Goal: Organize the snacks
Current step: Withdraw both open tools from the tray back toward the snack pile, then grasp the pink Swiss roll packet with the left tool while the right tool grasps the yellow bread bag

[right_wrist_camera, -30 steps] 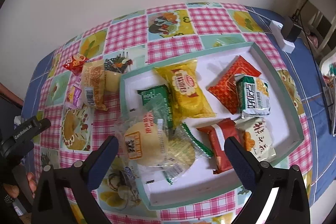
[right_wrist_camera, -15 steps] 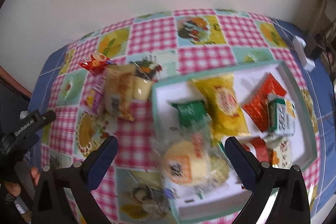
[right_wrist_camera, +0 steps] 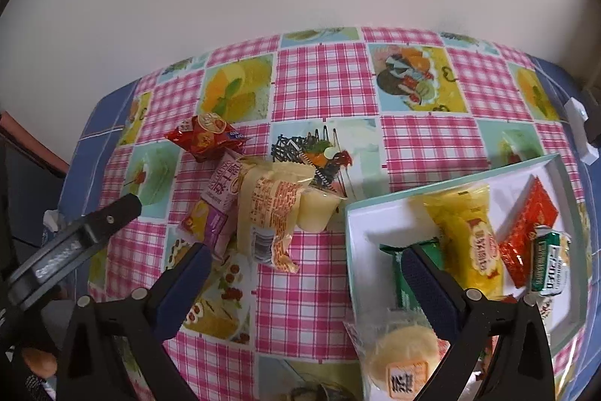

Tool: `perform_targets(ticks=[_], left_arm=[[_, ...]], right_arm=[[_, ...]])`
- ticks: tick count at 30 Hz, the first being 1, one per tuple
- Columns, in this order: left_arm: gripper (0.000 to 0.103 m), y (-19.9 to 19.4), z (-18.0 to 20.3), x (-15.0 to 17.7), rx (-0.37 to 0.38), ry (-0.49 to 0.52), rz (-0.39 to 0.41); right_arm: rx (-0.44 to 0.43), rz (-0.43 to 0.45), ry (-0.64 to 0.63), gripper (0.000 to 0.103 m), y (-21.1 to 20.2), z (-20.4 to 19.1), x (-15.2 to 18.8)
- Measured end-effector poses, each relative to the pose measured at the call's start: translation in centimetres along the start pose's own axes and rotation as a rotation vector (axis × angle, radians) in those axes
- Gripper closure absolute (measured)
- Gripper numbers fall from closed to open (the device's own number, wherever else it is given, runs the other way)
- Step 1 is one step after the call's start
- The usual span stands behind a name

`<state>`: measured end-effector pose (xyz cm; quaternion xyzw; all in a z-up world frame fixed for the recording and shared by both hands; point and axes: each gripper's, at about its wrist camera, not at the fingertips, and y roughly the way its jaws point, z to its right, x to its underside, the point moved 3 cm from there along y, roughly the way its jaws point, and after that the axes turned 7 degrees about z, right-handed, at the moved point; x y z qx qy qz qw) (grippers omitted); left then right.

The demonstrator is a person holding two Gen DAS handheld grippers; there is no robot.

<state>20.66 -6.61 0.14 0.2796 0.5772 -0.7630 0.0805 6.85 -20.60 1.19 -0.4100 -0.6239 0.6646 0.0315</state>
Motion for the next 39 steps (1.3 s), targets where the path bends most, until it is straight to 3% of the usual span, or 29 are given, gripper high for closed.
perform_targets(ticks=[4, 15, 23, 24, 27, 31, 34, 39], left_arm=[[0.0, 0.6, 0.9, -0.8, 0.0, 0.014, -0.009], [0.001, 4.1, 4.5, -0.6, 0.125, 0.093, -0.111], [0.01, 6.9, 6.9, 0.7, 0.168, 0.16, -0.192], [0.012, 7.2, 7.1, 0.8, 0.17, 0.163, -0.199], [0.033, 8.0, 7.1, 1.2, 0.16, 0.157, -0.22], [0.036, 8.5, 6.5, 1.5, 0.166, 0.128, -0.224], [0.052, 8.4, 5.9, 1.6, 0.15, 0.127, -0.213], [0.061, 8.3, 5.0, 1.7, 0.132, 0.094, -0.201]], right_arm=[[-0.009, -0.029, 0.01, 0.011, 1.4, -0.5, -0.3], [-0.017, -0.071, -0.021, 0.03, 4.7, -2.4, -0.1], [-0.012, -0.084, -0.034, 0.032, 6.5, -2.5, 0.2], [-0.01, -0.086, -0.034, 0.033, 6.7, -2.5, 0.2], [0.008, -0.083, -0.062, 0.041, 7.1, -2.9, 0.2], [-0.014, -0.096, -0.056, 0.049, 7.7, -3.0, 0.4], [-0.011, -0.094, -0.06, 0.058, 8.1, -3.2, 0.6], [-0.014, -0.092, -0.061, 0.063, 8.2, -3.1, 0.8]])
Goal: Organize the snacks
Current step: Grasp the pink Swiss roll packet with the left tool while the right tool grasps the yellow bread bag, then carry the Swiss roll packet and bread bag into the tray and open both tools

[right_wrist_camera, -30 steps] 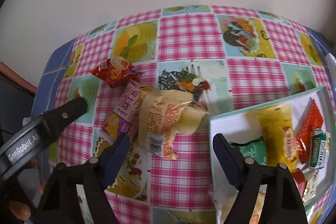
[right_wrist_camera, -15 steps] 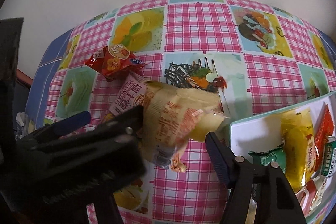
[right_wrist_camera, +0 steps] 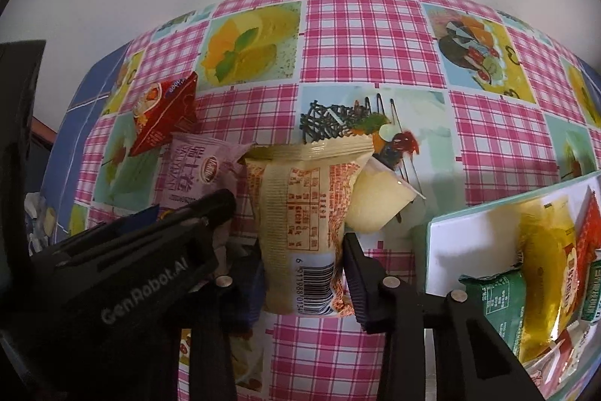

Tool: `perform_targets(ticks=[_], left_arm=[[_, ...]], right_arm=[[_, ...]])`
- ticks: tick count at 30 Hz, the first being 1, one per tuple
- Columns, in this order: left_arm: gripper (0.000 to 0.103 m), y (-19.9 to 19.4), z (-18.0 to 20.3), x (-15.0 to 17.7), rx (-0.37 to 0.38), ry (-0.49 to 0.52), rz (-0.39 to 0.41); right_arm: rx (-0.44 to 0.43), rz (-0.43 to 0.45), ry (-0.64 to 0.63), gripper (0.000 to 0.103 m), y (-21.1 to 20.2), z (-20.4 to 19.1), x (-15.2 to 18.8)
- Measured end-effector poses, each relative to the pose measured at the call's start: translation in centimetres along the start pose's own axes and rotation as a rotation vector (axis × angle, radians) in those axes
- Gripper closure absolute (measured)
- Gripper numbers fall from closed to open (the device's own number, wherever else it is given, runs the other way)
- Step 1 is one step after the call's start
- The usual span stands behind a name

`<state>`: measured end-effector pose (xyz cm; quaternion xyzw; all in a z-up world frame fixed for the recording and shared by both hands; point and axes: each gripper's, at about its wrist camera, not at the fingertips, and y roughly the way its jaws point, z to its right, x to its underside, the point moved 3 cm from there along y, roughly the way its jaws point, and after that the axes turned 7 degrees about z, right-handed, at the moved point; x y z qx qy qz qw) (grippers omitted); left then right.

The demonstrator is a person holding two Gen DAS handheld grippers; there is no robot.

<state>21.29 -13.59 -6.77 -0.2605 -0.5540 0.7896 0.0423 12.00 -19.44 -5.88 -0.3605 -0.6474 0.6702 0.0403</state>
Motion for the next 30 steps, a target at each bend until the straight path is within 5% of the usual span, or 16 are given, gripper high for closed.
perform_targets(ticks=[30], left_arm=[[0.063, -10.8, 1.5, 6.5, 0.059, -0.251, 0.133]], right_arm=[[-0.072, 0.107, 0.083, 0.064, -12.0, 2.9, 4.9]])
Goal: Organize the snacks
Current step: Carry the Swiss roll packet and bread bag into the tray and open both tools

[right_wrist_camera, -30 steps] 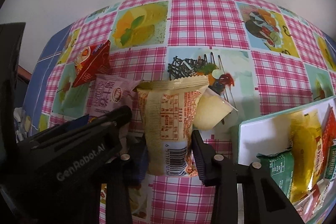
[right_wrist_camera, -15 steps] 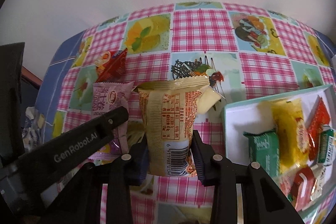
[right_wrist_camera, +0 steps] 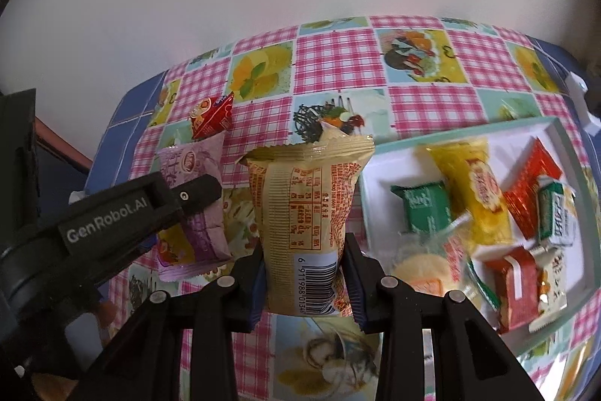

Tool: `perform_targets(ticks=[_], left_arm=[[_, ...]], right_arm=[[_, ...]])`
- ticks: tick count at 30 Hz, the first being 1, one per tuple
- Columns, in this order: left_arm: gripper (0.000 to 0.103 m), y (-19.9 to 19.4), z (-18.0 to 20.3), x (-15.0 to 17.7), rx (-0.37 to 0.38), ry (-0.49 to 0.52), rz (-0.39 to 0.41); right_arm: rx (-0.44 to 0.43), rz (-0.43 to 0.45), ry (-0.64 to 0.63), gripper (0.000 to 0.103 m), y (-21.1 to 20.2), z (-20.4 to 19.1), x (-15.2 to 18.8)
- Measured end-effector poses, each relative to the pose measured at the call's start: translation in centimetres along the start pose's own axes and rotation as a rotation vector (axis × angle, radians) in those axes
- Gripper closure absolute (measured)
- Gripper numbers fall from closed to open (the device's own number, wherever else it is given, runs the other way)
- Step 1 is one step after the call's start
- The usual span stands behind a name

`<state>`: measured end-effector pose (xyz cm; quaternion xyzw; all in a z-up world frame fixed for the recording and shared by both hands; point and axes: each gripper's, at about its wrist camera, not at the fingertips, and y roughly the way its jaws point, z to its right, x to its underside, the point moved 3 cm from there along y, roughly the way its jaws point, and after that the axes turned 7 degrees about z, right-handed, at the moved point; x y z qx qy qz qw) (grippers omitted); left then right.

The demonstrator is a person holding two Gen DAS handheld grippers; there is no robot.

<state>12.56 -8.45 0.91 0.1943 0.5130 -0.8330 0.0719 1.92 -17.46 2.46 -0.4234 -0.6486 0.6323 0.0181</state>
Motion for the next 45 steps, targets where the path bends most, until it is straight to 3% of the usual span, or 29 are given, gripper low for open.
perform_targets(ticks=[9, 16, 29, 33, 45], left_arm=[[0.063, -0.9, 3.8, 0.9, 0.012, 0.042, 0.046], [0.063, -0.9, 8.2, 1.9, 0.034, 0.155, 0.063], [0.063, -0.1, 17.7, 8.5, 0.108, 0.442, -0.015], [0.063, 0.5, 19.8, 10.5, 0.119, 0.516, -0.038], [0.063, 3.4, 21.2, 14.1, 0.085, 0.601, -0.097]], right_arm=[[0.021, 0.065, 0.081, 0.064, -3.2, 4.2, -0.6], [0.101, 0.099, 0.178, 0.064, -5.1, 9.3, -1.7], [0.325, 0.097, 0.437, 0.064, -8.4, 22.6, -0.1], [0.353, 0.089, 0.504, 0.064, -9.1, 25.5, 1.0], [0.354, 0.02, 0.548, 0.064, -7.3, 27.9, 2.6]])
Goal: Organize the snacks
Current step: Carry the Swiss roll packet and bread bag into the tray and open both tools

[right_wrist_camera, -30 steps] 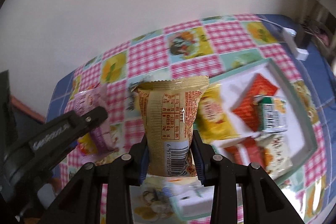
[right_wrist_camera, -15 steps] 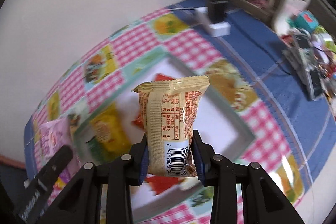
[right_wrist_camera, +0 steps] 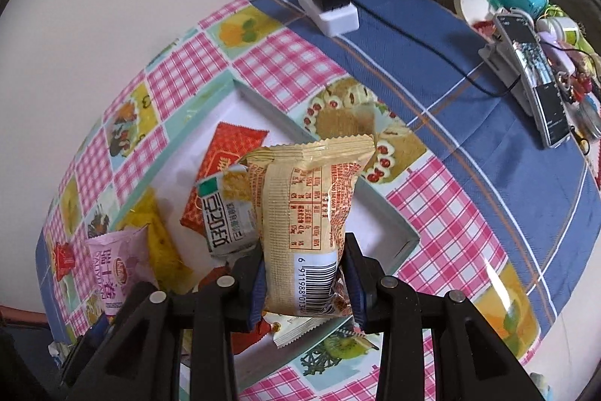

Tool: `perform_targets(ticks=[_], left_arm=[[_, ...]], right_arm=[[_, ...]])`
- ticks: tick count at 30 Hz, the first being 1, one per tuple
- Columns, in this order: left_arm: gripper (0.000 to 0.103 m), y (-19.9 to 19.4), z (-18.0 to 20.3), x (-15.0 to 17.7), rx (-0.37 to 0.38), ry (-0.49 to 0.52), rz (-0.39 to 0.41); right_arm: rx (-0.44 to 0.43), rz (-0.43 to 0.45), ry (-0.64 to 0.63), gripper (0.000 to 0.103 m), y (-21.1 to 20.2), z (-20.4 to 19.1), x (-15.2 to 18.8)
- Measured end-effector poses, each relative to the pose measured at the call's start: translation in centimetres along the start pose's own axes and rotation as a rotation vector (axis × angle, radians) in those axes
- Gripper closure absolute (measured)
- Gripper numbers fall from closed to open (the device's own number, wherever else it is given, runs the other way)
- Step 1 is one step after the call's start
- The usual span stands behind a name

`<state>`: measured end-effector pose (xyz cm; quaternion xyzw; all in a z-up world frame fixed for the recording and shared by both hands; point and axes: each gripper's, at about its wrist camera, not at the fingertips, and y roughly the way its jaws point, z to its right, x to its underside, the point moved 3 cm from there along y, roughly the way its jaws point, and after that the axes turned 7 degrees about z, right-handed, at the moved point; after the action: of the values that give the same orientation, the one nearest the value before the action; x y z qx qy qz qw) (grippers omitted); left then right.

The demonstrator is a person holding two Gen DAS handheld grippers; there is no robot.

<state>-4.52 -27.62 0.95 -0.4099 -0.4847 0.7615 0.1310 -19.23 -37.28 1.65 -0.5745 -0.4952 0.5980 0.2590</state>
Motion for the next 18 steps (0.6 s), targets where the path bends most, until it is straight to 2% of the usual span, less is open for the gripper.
perform_targets(ticks=[9, 11, 14, 18], left_arm=[[0.063, 1.1, -0.3, 0.4, -0.028, 0.0, -0.018], [0.061, 1.2, -0.4, 0.4, -0.029, -0.004, -0.024], [0.052, 1.1, -0.4, 0.4, -0.027, -0.009, -0.022], [0.051, 0.8, -0.3, 0.2, -0.027, -0.009, -0.015]], right_arm=[[0.001, -0.035, 0.003, 0.064, 0.9, 0.0, 0.5], [0.003, -0.038, 0.002, 0.064, 1.0, 0.0, 0.5], [0.004, -0.041, 0.005, 0.064, 1.1, 0.0, 0.5], [0.007, -0.041, 0.004, 0.064, 0.9, 0.0, 0.4]])
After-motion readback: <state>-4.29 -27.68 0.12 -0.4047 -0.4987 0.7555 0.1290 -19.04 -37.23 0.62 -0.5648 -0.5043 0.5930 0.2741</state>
